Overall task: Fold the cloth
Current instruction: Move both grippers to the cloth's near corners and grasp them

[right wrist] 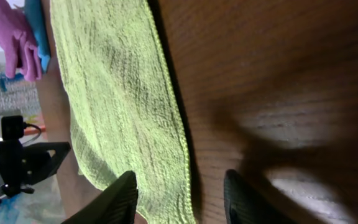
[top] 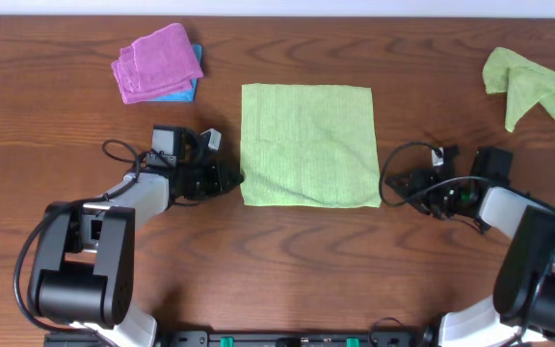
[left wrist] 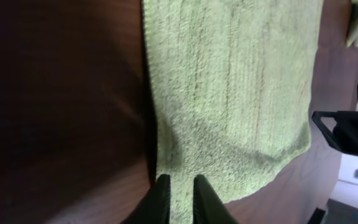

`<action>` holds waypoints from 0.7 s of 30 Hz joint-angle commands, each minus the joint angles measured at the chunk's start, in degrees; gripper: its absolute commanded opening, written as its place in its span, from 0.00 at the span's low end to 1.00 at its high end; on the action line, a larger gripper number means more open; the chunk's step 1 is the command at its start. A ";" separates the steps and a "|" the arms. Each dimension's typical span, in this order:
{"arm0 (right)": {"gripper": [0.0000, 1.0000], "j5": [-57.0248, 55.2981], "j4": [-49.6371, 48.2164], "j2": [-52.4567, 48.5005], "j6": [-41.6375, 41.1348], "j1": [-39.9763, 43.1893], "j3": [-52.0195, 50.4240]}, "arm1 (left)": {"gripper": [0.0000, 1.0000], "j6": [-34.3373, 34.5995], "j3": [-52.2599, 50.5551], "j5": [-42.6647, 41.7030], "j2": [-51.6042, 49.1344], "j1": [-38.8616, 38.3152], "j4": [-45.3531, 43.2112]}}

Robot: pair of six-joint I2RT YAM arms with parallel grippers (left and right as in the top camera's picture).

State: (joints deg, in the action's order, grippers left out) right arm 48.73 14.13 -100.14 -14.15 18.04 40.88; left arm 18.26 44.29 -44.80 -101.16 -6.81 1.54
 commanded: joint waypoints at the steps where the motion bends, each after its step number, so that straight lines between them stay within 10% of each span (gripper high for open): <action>1: 0.46 0.35 0.96 -0.39 2.40 -0.61 0.61 | 0.25 -0.50 0.76 0.96 -0.52 0.04 1.03; 21: 0.55 -1.68 3.54 -0.39 6.56 -4.42 0.59 | 0.96 -1.51 0.74 1.27 -0.74 -0.39 4.24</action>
State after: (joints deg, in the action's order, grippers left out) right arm 48.62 17.39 -100.14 -8.64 14.81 40.91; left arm 17.54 45.78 -46.22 -100.71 -6.87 4.71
